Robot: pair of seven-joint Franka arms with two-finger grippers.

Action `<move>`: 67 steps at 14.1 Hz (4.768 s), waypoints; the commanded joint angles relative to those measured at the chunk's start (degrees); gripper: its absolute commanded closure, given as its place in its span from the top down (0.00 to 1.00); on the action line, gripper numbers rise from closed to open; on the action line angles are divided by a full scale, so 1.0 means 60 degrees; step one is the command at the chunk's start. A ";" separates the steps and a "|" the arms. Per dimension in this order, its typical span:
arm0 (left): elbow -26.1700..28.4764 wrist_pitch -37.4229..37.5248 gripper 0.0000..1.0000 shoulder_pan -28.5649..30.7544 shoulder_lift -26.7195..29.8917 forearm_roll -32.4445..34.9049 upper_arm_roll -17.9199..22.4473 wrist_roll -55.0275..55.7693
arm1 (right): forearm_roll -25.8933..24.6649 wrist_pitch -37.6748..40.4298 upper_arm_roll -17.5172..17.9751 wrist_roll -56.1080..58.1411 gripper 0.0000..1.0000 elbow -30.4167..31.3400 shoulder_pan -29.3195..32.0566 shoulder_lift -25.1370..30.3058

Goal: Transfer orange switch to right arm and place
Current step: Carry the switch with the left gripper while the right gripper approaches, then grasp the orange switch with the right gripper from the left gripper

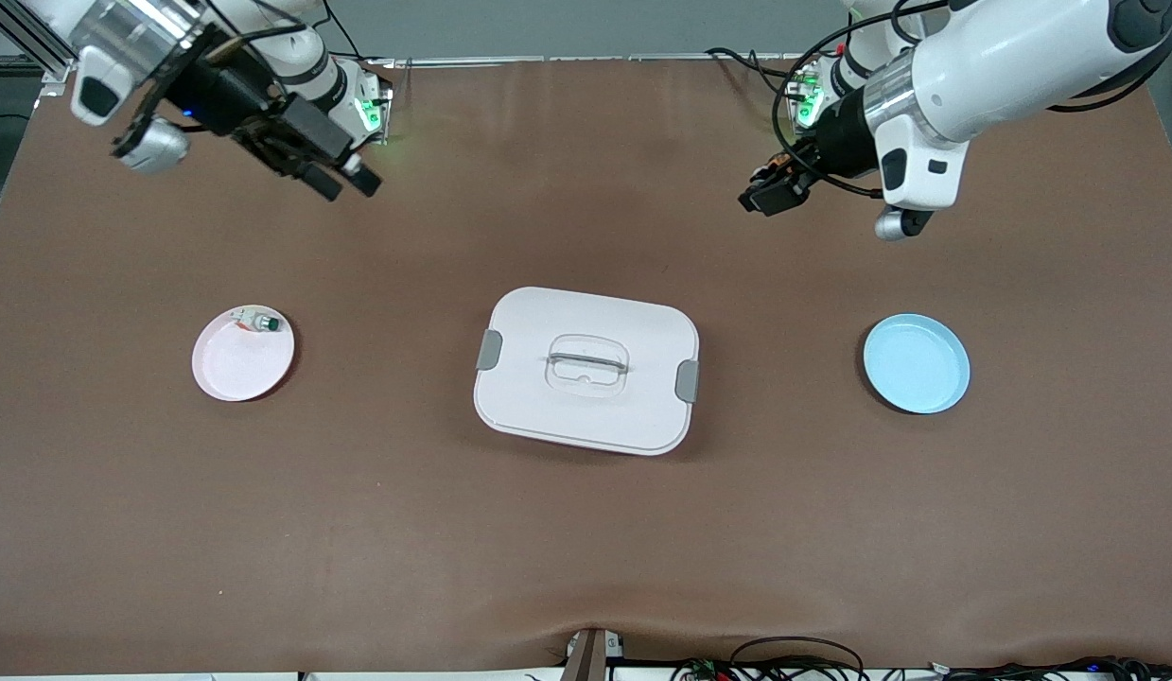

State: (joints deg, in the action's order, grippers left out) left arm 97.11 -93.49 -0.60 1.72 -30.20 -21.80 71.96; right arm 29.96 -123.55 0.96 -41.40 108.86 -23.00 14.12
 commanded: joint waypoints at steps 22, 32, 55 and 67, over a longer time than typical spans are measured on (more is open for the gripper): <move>-0.0350 -0.2744 0.41 -0.0090 -0.0827 -0.2101 -0.1288 0.3754 | -0.0422 -0.3959 0.1613 -0.1039 1.00 -0.0755 -0.2187 -0.2324; -0.0335 -0.3710 0.41 -0.0807 -0.1091 -0.1955 -0.1420 0.4310 | -0.0583 -0.3959 0.1613 -0.1097 1.00 -0.0799 -0.2407 -0.2558; -0.0350 -0.3784 0.80 -0.0896 -0.1238 -0.1910 -0.1406 0.4340 | -0.0437 -0.4003 0.1628 -0.1273 0.00 -0.1004 -0.2407 -0.2661; -0.0350 -0.3784 1.00 -0.0881 -0.1458 -0.1691 -0.1406 0.4340 | -0.0744 -0.3696 0.1598 -0.0149 0.00 -0.0990 -0.2320 -0.2983</move>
State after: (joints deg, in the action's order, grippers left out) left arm 96.01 -115.72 -5.98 -6.51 -41.52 -29.78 96.88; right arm 26.43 -146.82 10.73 -44.95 104.46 -37.01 -2.62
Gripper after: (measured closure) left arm 0.000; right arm 0.648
